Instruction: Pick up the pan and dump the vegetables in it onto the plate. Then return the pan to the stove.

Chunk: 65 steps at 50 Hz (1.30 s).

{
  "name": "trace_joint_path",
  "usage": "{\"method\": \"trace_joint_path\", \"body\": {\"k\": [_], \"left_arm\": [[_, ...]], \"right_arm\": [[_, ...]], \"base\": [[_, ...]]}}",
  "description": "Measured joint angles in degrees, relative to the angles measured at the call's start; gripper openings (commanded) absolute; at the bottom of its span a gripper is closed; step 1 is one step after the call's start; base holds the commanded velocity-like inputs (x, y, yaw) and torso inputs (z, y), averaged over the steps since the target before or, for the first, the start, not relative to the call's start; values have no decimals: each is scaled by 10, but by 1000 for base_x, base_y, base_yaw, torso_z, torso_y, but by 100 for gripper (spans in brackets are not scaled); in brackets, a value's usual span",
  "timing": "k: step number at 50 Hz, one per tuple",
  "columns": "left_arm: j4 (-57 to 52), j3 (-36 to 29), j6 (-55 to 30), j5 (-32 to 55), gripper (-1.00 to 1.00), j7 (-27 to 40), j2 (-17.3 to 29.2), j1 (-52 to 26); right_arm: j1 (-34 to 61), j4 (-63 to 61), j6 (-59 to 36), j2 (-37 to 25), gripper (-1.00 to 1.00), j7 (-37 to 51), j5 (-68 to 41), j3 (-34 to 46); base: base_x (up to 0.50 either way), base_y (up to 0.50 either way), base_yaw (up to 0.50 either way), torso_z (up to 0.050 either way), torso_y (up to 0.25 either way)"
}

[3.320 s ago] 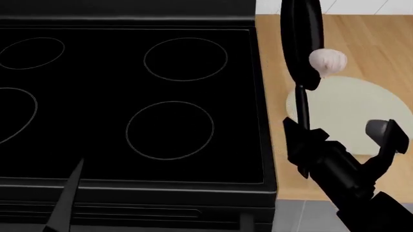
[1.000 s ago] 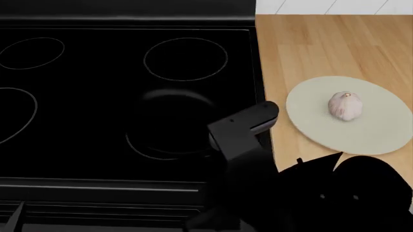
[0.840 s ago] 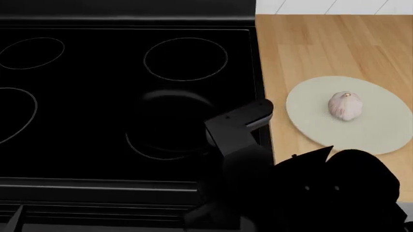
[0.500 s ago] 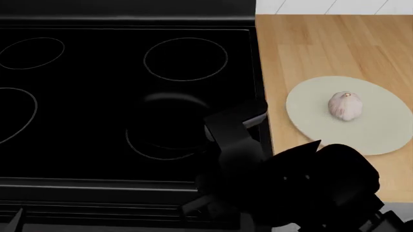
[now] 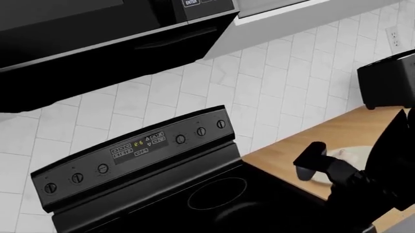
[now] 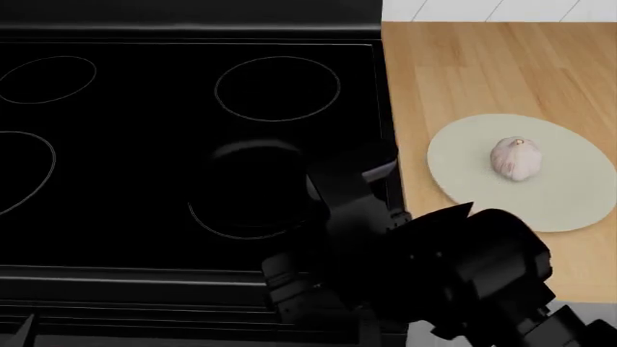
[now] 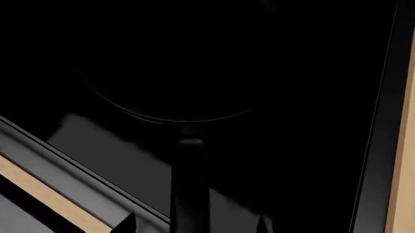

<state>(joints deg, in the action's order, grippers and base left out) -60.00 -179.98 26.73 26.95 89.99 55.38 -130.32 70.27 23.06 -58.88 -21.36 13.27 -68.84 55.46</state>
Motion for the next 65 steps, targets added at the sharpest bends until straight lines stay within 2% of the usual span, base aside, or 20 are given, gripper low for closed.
{"method": "trace_joint_path", "body": {"k": [13,36,65], "left_arm": [[0,0,2,-4,100,0,0,5],[0,0,2,-24,100,0,13,20],[0,0,2,-36,100,0,15,28]], "right_arm": [[-3,-93,-21,-34,100,56,-42,-37],[-41,-387,-42,-152,100,290,-217,-141],[-82,-710,40,-301,100,540,-441,-207]], "base": [[0,0,0,0,0],[0,0,0,0,0],[0,0,0,0,0]]}}
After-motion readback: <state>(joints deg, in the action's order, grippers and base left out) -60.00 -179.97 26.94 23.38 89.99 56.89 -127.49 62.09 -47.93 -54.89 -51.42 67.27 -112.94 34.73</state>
